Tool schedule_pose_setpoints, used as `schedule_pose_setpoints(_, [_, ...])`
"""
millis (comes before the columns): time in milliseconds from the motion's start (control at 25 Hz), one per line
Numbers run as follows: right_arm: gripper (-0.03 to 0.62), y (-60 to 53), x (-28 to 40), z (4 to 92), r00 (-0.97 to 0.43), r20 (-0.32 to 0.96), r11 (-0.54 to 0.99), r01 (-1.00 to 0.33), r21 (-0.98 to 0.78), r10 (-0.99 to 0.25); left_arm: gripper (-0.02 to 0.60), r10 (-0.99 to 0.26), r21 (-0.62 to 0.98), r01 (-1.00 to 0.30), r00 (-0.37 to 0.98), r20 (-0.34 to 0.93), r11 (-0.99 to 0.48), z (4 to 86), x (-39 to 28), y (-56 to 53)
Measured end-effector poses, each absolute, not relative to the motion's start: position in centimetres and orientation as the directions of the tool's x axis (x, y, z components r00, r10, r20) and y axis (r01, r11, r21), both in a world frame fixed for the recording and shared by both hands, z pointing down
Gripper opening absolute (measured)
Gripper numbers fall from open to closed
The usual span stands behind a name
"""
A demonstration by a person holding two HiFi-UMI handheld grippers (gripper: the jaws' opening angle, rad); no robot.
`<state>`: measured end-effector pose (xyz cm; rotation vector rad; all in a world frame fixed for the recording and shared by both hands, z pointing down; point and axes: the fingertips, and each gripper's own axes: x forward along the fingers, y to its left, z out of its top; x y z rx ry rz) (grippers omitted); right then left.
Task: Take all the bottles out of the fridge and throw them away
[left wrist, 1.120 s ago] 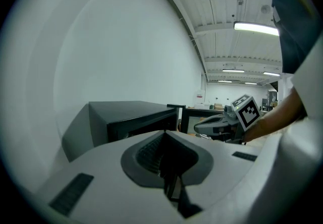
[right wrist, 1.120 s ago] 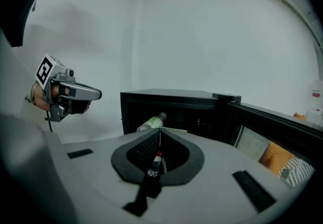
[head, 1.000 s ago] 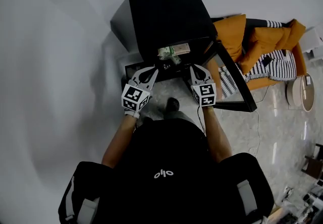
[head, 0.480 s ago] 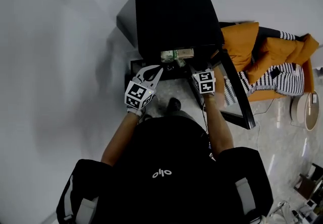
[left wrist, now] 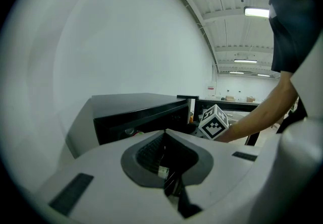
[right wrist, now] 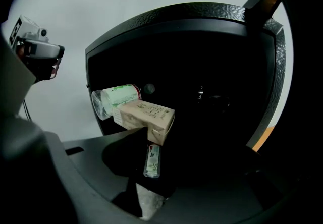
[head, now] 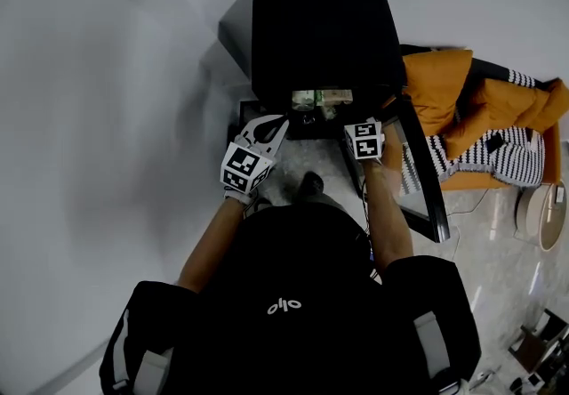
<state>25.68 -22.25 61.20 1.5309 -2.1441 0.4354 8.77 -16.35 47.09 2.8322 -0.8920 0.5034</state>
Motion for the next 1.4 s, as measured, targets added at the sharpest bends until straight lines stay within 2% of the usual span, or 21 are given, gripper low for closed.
schedule_pose_setpoints(80, [0.132,-22.4,25.6,61.0,-0.267,0.530,0.328,-0.945,0.022,-0.805,0.005,-0.536,0.019,-0.579,0.767,0.352,-0.815,47.1,8.6,-16.3])
schedule_pose_setpoints(200, [0.103,-22.6,25.6,60.9,-0.267,0.518,0.327,-0.945,0.025,-0.813,0.005,-0.538,0.020,-0.582,0.763,0.358,-0.813,47.1,8.6,-16.2])
schedule_pose_setpoints(520, [0.092,-22.5,24.8,60.0,-0.274,0.513,0.337,-0.941,0.032,-0.814,0.005,-0.538,0.024,-0.583,0.764,0.356,-0.812,47.1,7.9,-16.8])
schedule_pose_setpoints(1400, [0.086,-20.4,26.0,57.5,-0.118,0.492,0.199,-0.973,0.115,-0.862,0.005,-0.472,0.048,-0.518,0.811,0.346,-0.854,46.4,6.3,-17.2])
